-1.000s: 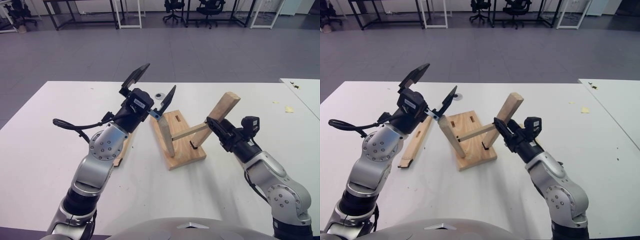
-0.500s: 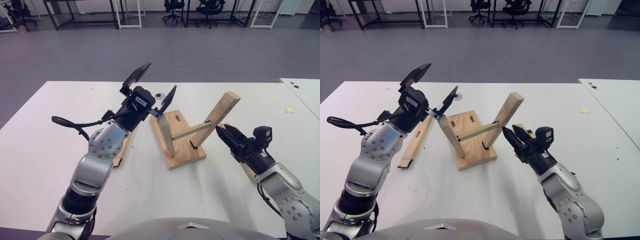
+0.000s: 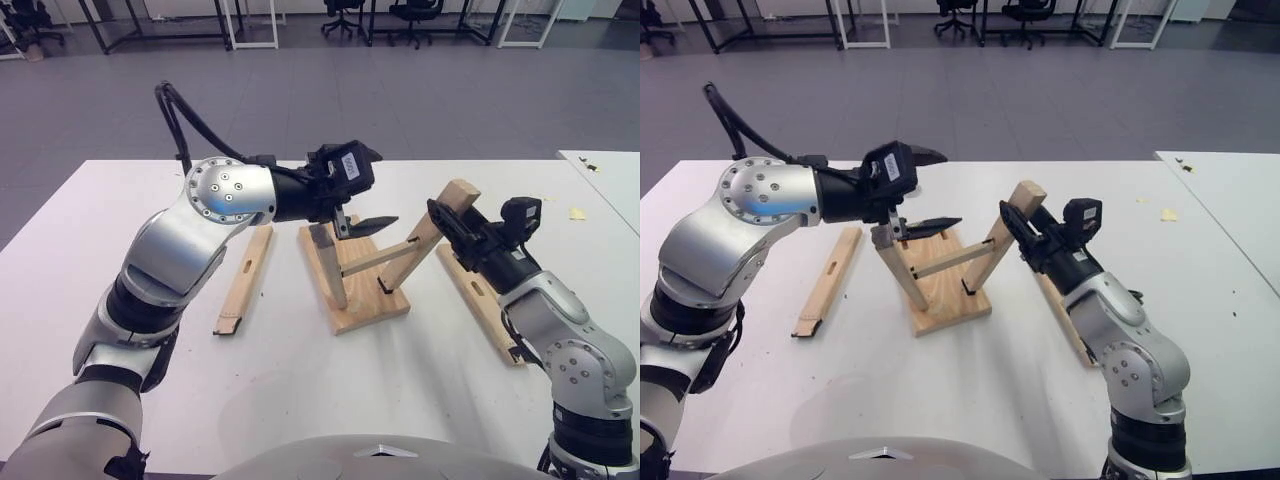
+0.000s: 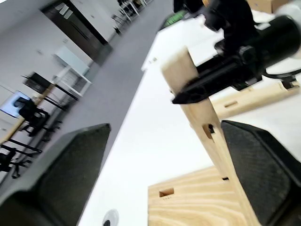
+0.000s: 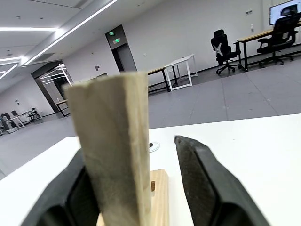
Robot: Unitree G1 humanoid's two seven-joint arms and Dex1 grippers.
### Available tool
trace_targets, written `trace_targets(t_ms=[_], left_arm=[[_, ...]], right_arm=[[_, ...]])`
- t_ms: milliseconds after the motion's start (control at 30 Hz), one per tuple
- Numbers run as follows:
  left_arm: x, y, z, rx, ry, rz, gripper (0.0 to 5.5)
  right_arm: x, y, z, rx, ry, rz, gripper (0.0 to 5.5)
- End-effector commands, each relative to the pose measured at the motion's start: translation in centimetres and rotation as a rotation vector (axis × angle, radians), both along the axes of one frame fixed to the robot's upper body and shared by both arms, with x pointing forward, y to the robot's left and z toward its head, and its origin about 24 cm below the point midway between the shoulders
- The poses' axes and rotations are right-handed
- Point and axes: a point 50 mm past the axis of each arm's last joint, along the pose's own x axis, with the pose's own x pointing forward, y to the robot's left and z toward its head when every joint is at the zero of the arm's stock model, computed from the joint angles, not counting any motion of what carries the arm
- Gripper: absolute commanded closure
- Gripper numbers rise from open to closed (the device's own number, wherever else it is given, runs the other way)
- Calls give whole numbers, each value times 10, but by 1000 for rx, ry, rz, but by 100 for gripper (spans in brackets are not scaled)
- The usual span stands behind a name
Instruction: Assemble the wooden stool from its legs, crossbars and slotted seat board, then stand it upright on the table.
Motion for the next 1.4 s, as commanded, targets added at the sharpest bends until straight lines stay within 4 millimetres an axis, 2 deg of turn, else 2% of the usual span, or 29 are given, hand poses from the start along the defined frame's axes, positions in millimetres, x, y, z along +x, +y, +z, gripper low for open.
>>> trace_targets(t_ms=[33,167,267,433,733,1000,1200,1233,1400], left_arm=[[5,-12,-27,185,70,-50,117],[6,-28,-51,248,95,-70,117],[12,-33,-59,237,97,-33,117],[28,-28,-64,238,57,56,117],[39,-16,-76,245,81,128,117],[34,-14,-90,276,124,102,117],[28,-21,-93,265,149,43,117],[28,-22,-93,257,151,35,117],[35,-21,-85,203,125,35,117]], right_arm=[[0,14,6,7,-13,-29,325],[-3,22,8,25,-25,-55,401],[-4,26,7,31,-20,-59,439],[-5,22,-1,2,15,-73,440],[-9,20,-3,-2,11,-56,440],[-11,25,-1,-3,-3,-16,442],[-9,32,-10,-162,33,74,442],[-9,34,-12,-186,52,105,406],[-11,33,-28,-273,191,178,320]])
